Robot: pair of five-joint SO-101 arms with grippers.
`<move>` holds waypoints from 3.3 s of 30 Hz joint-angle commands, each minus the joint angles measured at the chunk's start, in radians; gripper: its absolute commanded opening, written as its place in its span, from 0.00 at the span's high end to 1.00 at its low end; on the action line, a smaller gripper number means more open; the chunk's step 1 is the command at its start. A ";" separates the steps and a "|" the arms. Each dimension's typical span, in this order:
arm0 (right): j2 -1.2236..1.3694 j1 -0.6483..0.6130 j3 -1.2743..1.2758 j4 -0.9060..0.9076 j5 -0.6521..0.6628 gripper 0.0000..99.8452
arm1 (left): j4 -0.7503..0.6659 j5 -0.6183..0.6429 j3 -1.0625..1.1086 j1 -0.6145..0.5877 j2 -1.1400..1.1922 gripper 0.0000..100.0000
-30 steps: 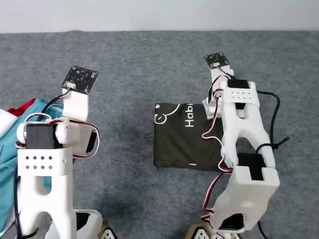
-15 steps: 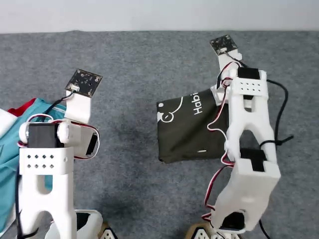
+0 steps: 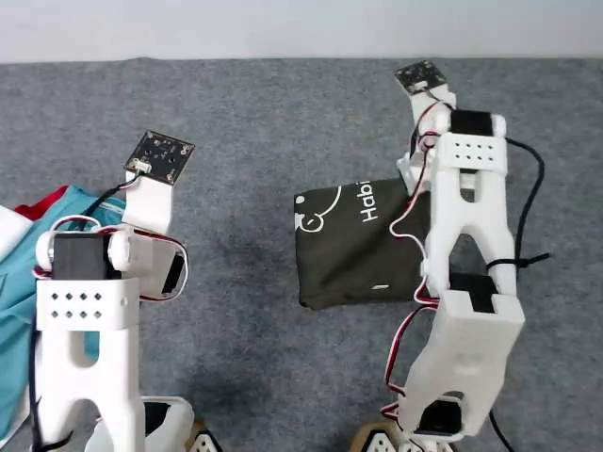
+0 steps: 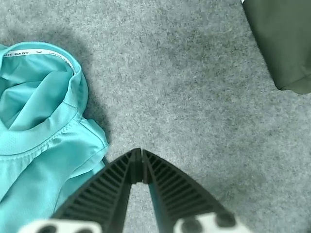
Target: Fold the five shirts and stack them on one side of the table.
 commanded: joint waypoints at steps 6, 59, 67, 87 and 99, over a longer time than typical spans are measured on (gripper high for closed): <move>-0.091 -0.042 -0.051 0.278 0.002 0.99 | 0.009 -0.008 -0.001 -0.005 -0.023 1.00; 0.088 -0.028 0.296 -0.090 -0.269 0.80 | 0.011 -0.006 0.035 -0.005 -0.026 1.00; 0.044 -0.012 0.296 -0.056 -0.265 0.99 | 0.009 -0.008 0.035 -0.005 -0.026 1.00; -0.114 0.140 0.295 -0.383 0.750 0.99 | 0.008 -0.008 0.031 -0.005 -0.026 1.00; -0.059 0.091 0.296 -0.556 0.872 0.95 | 0.009 -0.008 0.030 -0.005 -0.026 1.00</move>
